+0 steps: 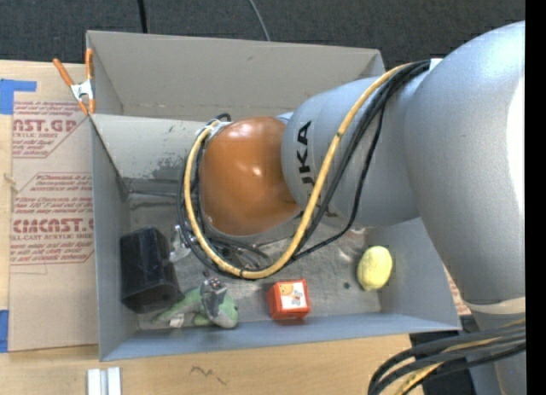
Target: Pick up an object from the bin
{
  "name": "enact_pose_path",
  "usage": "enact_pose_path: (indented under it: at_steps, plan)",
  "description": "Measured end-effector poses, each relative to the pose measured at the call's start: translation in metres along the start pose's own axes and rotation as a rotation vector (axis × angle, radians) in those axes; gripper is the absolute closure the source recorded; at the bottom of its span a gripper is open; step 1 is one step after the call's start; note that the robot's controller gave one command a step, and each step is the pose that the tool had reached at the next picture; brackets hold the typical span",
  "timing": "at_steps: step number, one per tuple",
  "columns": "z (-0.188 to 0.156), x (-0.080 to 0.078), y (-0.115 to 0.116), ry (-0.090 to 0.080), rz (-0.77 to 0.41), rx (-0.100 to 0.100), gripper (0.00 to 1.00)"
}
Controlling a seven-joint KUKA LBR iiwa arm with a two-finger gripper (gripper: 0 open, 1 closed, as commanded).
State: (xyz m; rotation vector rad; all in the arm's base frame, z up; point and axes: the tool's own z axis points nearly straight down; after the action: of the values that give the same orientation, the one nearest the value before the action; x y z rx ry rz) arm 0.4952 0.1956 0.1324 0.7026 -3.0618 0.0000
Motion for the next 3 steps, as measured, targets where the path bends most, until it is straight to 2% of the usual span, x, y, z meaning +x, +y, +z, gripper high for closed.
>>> enact_pose_path:
  at_steps: [1, 2, 3]
  plan:
    - [-0.008, 0.013, 0.0, 0.0, 0.161, -0.001, 0.0]
    - [0.055, 0.014, -0.007, -0.017, 0.028, 0.004, 0.0]
    - [0.051, 0.017, -0.004, -0.004, 0.026, -0.001, 1.0]
